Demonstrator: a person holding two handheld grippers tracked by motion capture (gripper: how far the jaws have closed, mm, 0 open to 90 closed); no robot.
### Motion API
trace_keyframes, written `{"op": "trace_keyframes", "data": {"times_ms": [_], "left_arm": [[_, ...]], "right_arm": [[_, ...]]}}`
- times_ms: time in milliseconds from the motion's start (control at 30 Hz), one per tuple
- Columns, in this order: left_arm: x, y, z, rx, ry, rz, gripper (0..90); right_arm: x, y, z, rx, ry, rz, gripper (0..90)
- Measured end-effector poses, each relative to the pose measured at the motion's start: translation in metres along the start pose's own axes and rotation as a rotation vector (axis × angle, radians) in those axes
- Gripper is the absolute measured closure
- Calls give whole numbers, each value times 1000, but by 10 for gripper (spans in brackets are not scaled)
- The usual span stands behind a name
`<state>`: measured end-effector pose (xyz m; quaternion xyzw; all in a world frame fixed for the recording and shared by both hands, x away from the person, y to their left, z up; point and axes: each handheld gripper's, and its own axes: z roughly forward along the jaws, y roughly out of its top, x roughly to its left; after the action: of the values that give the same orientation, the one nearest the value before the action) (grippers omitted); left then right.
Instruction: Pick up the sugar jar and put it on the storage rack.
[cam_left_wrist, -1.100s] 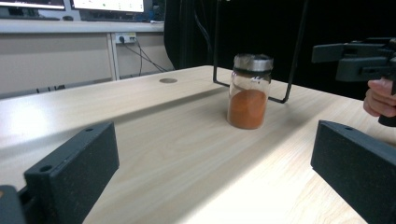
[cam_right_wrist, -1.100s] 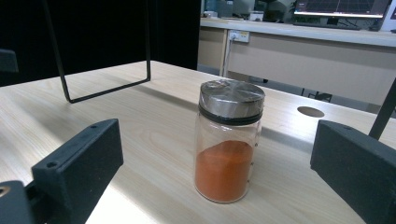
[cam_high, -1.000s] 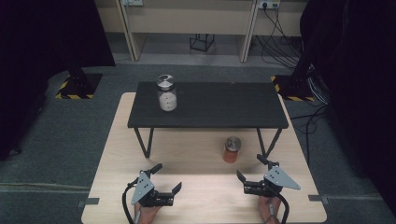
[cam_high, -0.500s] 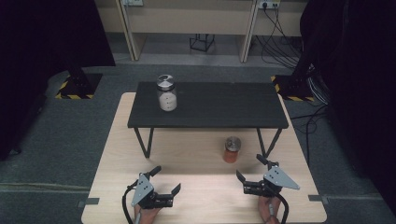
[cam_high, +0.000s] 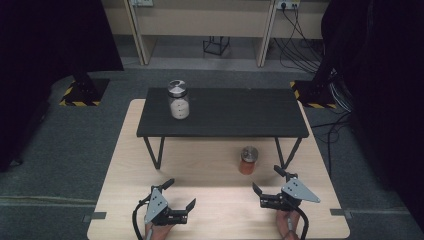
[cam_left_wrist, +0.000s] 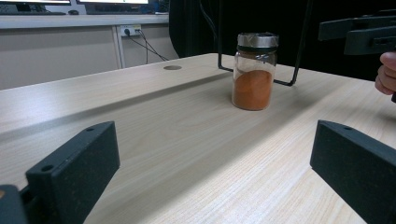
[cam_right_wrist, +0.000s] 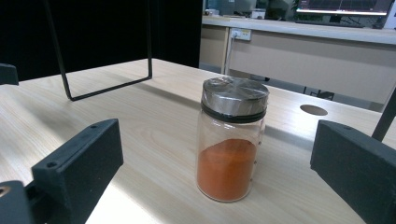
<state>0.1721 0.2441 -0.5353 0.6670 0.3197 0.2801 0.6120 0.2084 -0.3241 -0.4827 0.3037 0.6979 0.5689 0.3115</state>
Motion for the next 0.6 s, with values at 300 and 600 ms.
{"op": "trace_keyframes", "data": {"times_ms": [300,600], "left_arm": [[1,1,1,6,-6,-2,8],[1,1,1,5,-9,-3,8]], "right_arm": [[0,0,0,0,1,-4,25],[2,1,-1,1,-2,-8,25]]}}
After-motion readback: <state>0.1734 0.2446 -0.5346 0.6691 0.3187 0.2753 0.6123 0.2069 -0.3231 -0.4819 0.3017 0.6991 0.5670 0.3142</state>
